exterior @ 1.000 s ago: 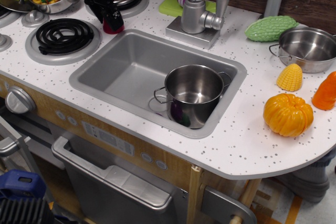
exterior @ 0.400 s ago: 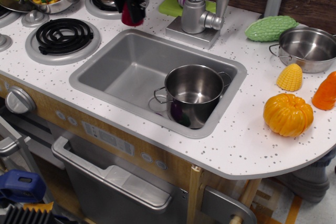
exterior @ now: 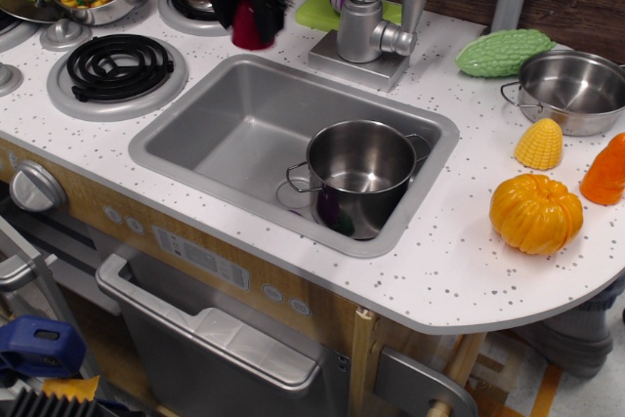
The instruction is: Put sweet potato in pot which is in sink
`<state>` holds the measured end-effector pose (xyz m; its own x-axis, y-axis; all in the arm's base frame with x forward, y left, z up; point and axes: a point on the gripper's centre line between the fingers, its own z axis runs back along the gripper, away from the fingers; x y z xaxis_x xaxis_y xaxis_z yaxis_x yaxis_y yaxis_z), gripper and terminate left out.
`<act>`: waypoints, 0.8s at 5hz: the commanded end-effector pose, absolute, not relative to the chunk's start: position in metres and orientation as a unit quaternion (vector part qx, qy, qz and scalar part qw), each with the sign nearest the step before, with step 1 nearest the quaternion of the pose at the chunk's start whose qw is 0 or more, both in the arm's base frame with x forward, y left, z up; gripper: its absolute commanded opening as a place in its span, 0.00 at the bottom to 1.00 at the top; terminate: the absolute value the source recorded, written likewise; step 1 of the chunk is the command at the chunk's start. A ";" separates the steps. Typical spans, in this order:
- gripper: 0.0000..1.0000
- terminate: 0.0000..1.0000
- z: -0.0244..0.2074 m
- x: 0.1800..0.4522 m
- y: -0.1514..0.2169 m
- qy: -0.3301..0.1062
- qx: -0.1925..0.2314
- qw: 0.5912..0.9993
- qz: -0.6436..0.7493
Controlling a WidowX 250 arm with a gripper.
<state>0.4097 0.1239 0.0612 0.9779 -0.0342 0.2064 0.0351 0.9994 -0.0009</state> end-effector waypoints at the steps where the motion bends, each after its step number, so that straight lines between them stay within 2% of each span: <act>1: 0.00 0.00 0.088 0.401 0.086 -0.163 -0.006 0.986 0.043; 3: 0.00 0.00 0.063 0.387 0.047 -0.168 -0.023 0.980 0.108; 4: 0.00 0.00 0.056 0.385 0.039 -0.161 -0.053 0.978 0.123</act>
<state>0.3766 0.0288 0.0246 0.9326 0.2843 0.2224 -0.2588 0.9562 -0.1370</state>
